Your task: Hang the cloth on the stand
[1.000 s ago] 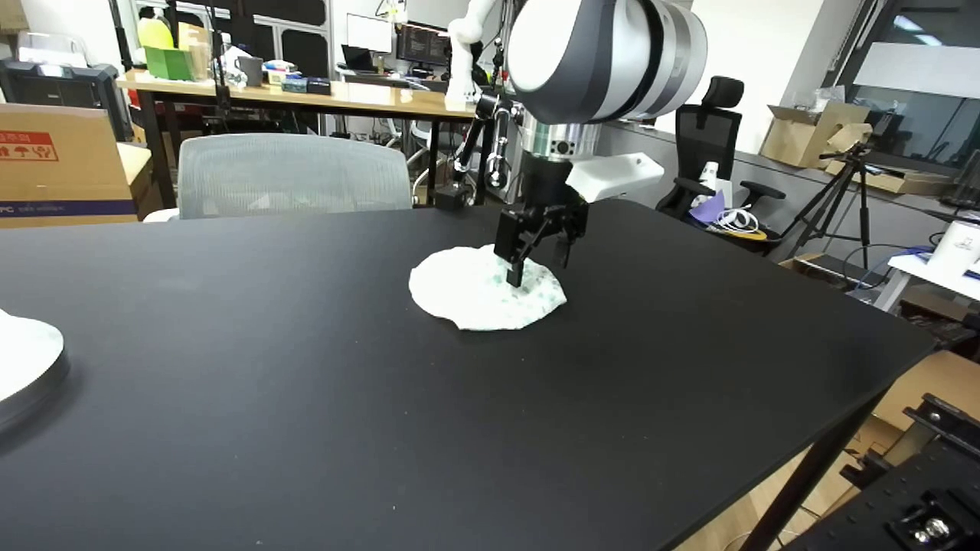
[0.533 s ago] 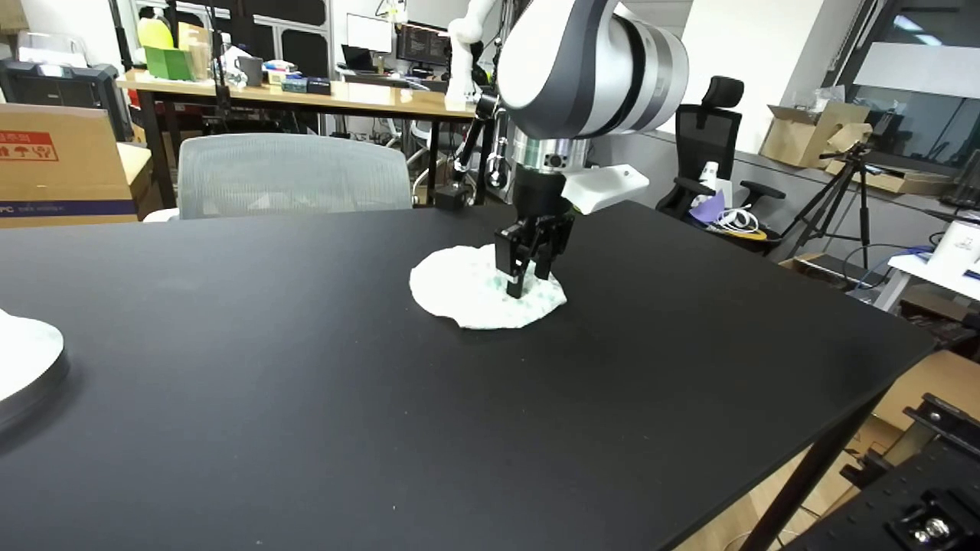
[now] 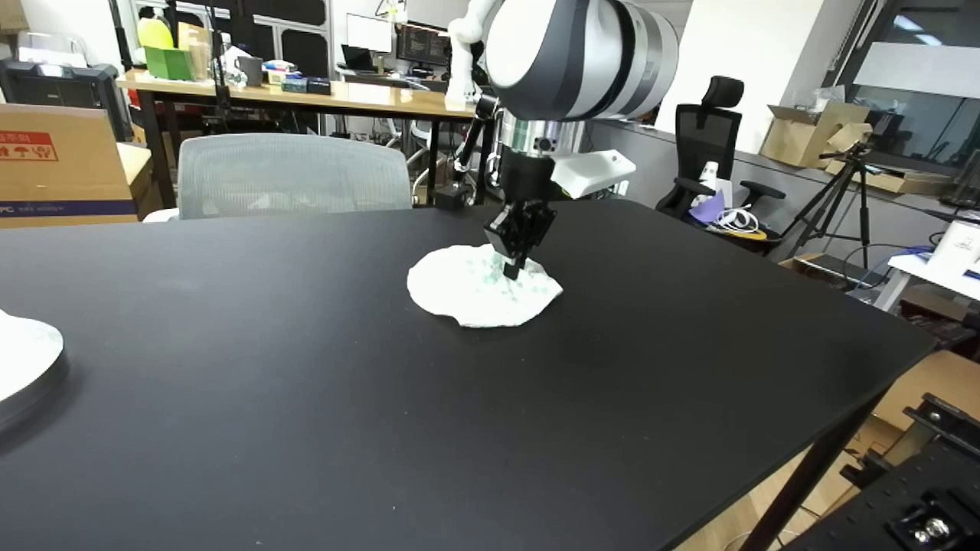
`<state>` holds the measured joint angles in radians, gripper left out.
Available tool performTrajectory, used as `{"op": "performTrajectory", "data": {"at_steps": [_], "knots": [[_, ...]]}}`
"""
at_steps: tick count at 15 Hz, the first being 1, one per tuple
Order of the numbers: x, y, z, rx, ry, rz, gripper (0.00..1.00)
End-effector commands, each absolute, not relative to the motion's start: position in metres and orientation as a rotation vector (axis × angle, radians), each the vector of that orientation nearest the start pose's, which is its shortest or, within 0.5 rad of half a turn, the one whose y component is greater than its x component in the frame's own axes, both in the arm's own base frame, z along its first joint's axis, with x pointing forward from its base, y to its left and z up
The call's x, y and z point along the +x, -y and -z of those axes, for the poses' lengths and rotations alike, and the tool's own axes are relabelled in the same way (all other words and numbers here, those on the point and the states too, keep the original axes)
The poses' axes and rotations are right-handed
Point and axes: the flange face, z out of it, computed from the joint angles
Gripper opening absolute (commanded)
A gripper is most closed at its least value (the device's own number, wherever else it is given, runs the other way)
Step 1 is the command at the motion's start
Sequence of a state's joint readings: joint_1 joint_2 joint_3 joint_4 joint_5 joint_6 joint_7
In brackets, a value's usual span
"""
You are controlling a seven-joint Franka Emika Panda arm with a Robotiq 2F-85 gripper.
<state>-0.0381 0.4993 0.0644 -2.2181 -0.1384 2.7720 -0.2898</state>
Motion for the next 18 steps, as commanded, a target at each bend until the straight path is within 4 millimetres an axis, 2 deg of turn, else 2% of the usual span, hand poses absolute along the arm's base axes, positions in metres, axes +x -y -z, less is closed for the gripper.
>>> {"op": "performTrajectory", "data": {"at_steps": [1,4,7,12,18], "knots": [[0.553,-0.044,-0.194,-3.099,0.722,0.132,0.00],[0.554,-0.066,-0.223,-3.116,0.753,0.140,0.00],[0.564,-0.089,-0.260,-3.147,0.737,0.182,0.00],[0.575,-0.103,-0.303,-3.224,0.606,0.158,0.00],[0.598,-0.124,-0.348,-3.264,0.567,0.259,0.00]]}}
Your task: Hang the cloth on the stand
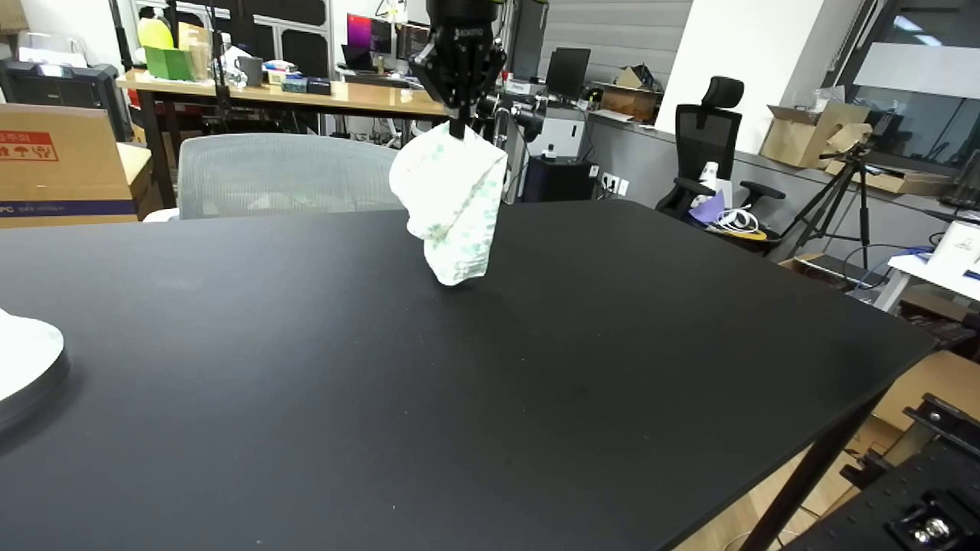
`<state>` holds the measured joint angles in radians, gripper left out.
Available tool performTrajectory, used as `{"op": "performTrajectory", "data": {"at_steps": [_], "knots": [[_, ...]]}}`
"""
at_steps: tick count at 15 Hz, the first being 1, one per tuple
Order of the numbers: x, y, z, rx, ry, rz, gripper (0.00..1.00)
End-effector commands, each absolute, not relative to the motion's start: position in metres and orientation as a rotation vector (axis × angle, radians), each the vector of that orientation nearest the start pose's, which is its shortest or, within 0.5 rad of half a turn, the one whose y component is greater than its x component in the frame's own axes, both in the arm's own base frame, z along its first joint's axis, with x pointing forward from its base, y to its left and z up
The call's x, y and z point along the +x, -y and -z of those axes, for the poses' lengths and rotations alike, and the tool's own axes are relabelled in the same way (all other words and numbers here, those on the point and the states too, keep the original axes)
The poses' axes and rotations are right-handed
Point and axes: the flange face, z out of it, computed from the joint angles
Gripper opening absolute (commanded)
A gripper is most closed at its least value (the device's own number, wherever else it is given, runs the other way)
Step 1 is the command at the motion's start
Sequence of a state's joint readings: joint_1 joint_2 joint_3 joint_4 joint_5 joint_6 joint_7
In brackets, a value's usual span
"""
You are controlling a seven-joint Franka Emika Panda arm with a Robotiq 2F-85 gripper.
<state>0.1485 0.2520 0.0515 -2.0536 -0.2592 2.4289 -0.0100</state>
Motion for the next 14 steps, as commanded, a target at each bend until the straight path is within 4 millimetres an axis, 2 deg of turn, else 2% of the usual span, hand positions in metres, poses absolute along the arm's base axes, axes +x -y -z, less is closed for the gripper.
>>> {"op": "performTrajectory", "data": {"at_steps": [1,4,8,14], "knots": [[0.603,-0.126,-0.356,-3.269,0.542,0.277,0.00],[0.615,-0.123,-0.383,-3.288,0.446,0.357,0.00],[0.626,-0.107,-0.411,-3.333,0.290,0.436,0.00],[0.619,-0.091,-0.443,-3.374,0.165,0.507,0.00]]}}
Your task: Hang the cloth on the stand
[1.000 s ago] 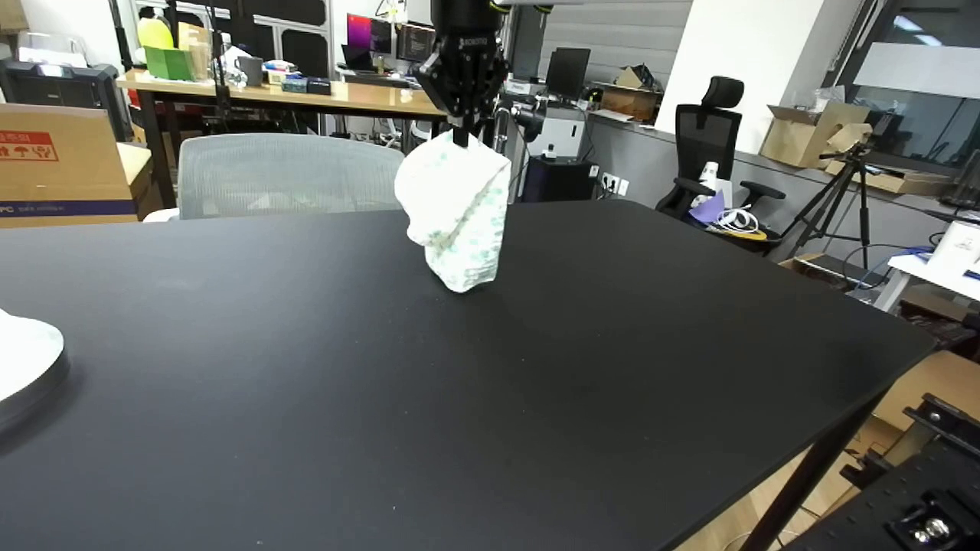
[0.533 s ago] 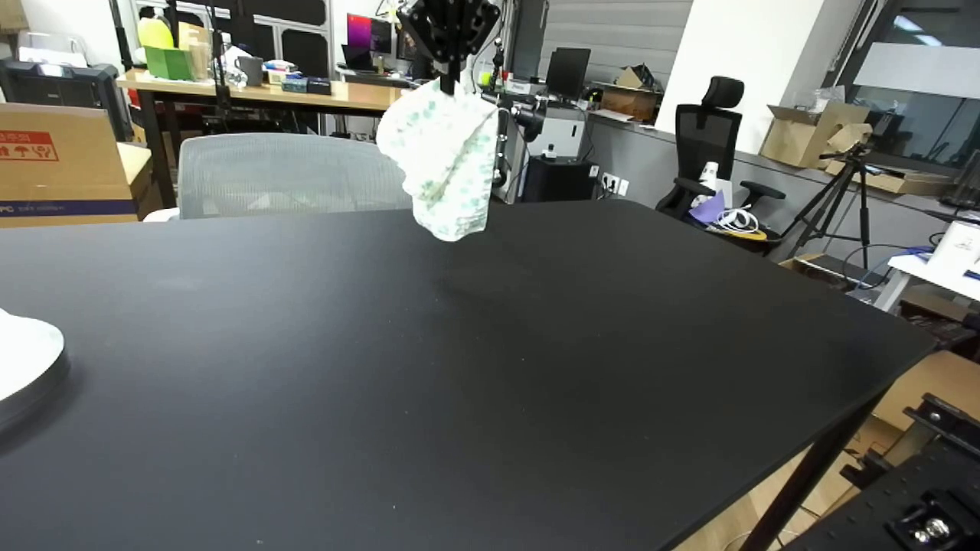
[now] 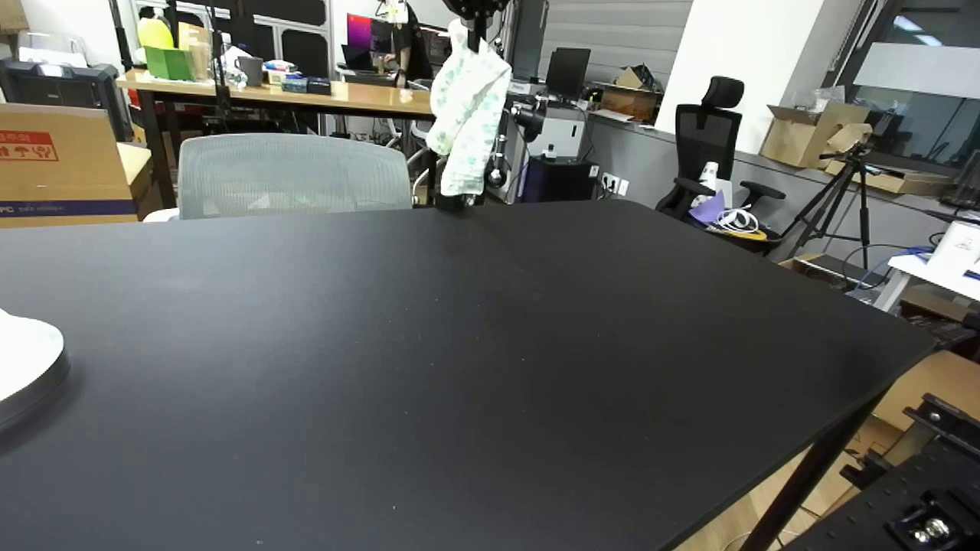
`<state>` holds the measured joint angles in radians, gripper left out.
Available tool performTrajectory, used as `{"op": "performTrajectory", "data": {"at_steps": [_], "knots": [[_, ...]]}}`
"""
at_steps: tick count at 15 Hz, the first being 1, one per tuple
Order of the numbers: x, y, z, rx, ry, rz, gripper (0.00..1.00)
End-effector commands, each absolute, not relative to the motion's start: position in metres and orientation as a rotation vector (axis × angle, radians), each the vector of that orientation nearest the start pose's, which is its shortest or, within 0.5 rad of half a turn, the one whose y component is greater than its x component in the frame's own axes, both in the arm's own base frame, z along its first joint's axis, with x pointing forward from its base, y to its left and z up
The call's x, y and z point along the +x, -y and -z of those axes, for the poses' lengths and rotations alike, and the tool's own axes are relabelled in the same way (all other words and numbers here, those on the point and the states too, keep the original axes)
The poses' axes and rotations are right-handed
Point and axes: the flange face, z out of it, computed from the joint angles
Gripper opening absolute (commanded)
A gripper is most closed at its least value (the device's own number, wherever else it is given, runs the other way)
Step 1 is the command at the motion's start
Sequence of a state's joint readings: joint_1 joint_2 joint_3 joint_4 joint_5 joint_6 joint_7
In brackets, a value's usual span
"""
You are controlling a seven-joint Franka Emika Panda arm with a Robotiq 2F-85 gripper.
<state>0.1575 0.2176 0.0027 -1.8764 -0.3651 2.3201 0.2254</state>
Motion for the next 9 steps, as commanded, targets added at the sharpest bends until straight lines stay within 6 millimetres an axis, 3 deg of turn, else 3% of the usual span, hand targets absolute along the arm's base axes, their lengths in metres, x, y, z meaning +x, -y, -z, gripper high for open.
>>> {"op": "performTrajectory", "data": {"at_steps": [1,9], "knots": [[0.616,-0.091,-0.448,-3.383,0.157,0.517,0.00],[0.598,-0.089,-0.470,-3.424,0.094,0.514,0.00]]}}
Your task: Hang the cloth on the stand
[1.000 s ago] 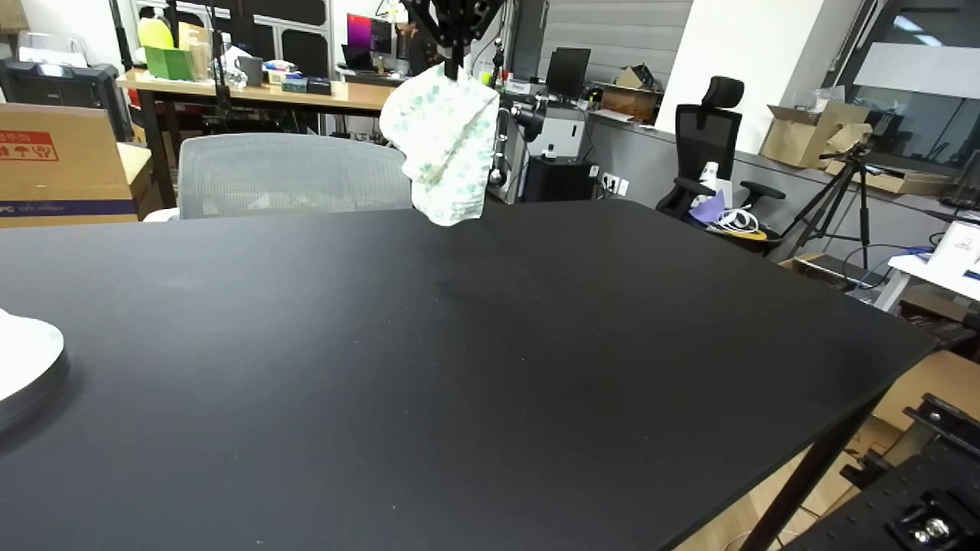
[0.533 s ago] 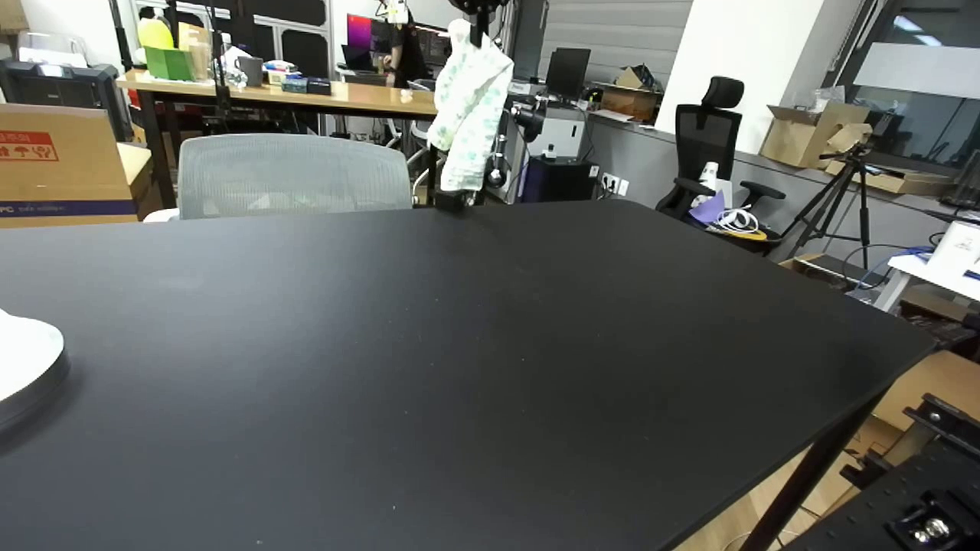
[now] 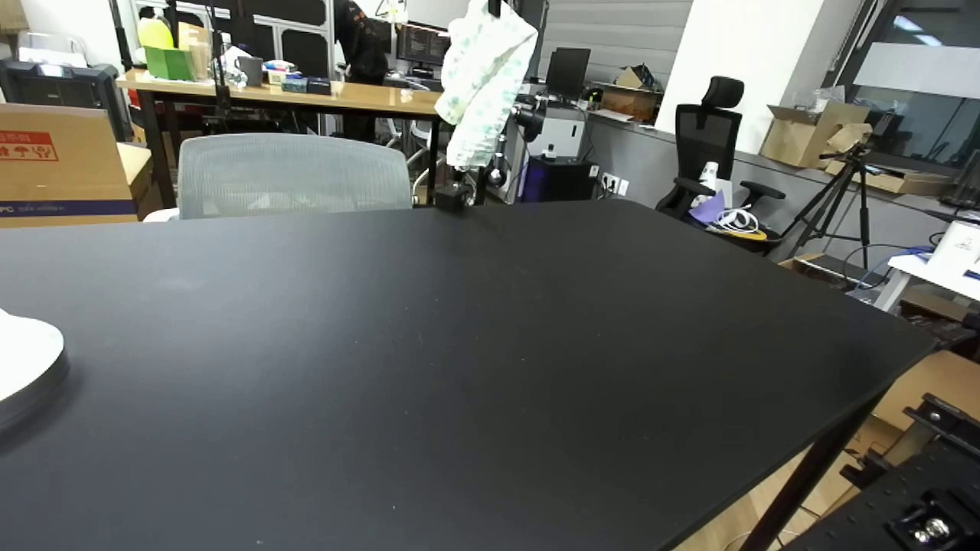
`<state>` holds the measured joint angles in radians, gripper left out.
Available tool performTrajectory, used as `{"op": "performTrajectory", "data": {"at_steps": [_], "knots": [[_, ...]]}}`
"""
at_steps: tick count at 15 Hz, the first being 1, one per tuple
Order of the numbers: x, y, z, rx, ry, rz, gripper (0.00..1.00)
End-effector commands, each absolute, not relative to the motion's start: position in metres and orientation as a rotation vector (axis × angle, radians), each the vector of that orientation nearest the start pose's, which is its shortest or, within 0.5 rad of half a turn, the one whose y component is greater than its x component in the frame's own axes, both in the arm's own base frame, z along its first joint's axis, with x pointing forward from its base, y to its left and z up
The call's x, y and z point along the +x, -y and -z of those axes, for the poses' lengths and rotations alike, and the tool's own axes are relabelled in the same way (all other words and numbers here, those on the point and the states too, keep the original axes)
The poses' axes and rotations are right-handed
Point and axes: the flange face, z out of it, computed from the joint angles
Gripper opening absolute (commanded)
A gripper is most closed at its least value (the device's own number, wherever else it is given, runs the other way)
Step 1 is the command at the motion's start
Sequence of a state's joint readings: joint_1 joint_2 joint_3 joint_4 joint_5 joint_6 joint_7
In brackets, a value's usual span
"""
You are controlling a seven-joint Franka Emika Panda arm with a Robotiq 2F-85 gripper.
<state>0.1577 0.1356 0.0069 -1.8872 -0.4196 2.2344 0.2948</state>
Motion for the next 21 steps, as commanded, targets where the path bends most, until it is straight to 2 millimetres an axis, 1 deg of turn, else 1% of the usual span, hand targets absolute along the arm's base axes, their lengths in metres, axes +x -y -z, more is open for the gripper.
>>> {"op": "performTrajectory", "data": {"at_steps": [1,5,13,17,21], "knots": [[0.598,-0.089,-0.474,-3.428,0.090,0.522,0.00],[0.594,-0.092,-0.487,-3.412,0.062,0.521,0.00],[0.590,-0.075,-0.480,-3.345,-0.073,0.294,0.00],[0.589,-0.067,-0.461,-3.326,-0.128,0.198,0.00],[0.593,-0.058,-0.428,-3.328,-0.165,0.116,0.00]]}}
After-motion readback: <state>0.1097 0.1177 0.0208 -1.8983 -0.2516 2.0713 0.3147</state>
